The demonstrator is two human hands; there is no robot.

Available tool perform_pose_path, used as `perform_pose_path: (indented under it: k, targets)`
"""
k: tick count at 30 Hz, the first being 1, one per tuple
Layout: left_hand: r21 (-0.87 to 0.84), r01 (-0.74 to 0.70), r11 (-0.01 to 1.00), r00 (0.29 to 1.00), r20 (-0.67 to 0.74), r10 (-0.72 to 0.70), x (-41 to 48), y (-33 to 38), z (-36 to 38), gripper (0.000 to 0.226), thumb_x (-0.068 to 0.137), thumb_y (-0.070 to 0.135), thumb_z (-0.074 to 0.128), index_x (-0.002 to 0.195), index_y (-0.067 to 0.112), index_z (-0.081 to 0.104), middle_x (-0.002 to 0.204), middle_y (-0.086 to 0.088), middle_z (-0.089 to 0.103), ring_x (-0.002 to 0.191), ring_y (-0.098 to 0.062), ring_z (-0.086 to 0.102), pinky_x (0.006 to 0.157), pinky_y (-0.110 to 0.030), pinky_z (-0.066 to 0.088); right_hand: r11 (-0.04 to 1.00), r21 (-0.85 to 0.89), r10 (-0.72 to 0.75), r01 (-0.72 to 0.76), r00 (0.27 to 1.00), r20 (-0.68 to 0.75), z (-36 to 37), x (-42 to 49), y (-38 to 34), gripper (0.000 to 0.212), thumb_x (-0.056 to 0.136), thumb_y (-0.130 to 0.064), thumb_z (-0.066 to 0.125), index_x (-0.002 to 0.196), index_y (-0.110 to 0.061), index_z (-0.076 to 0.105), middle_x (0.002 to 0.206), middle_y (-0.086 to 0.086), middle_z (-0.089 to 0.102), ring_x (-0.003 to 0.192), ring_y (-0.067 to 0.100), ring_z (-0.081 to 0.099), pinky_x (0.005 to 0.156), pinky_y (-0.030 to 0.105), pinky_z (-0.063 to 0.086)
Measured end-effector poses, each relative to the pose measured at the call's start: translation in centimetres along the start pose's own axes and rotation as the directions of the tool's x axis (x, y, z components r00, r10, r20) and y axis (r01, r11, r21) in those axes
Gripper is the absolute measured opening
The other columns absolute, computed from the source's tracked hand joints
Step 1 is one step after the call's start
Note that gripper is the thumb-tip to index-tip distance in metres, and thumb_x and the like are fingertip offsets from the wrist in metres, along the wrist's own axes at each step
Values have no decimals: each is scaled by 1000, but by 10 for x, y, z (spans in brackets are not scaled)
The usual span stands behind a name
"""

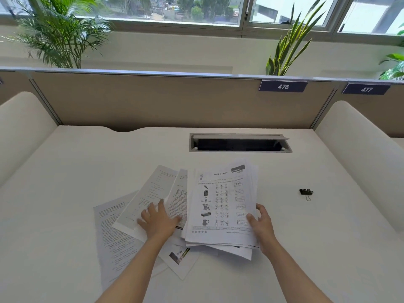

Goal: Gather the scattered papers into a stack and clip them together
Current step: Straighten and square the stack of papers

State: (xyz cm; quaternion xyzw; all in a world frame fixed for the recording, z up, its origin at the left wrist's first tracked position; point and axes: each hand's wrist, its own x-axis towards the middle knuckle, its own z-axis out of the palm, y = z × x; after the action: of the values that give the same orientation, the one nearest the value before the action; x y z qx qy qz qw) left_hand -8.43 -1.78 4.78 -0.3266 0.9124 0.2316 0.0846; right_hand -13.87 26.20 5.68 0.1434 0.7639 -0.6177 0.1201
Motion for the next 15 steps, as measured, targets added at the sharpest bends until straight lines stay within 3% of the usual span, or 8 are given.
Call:
perform_pose_path:
  k: [2,5,10,15]
  targets:
    - [50,28,998,998,55,-31,2,-9,1,110,67,76,58,149,25,4,157,-13,6,141,-40,7,111,-60,7,999,-35,-8,8,1000,1,2,-1,1,30,95,-5,49,119,-23,44,97,3,63,83,13,63,74,28,49]
    - [71,23,997,999,47,-27,6,-16,-3,124,54,82,62,148,25,6,153,-11,14,133,-39,21,107,-53,27,994,-105,-17,17,1000,5,7,-3,2,32,95,-7,49,123,-22,45,111,8,63,93,19,62,87,33,48]
    - [18,33,999,997,65,-34,12,-18,-12,124,43,74,76,139,21,19,137,-10,26,120,-37,37,93,-44,42,957,-288,-23,26,1000,16,16,-8,0,42,96,-14,51,135,-20,41,121,3,61,111,22,56,95,33,43]
    - [70,36,997,992,119,-44,14,-14,-17,131,44,70,79,139,6,16,138,-15,34,123,-36,43,96,-43,43,919,-393,-24,36,999,37,25,-11,2,53,94,-14,53,143,-21,34,129,6,60,115,28,58,97,37,46]
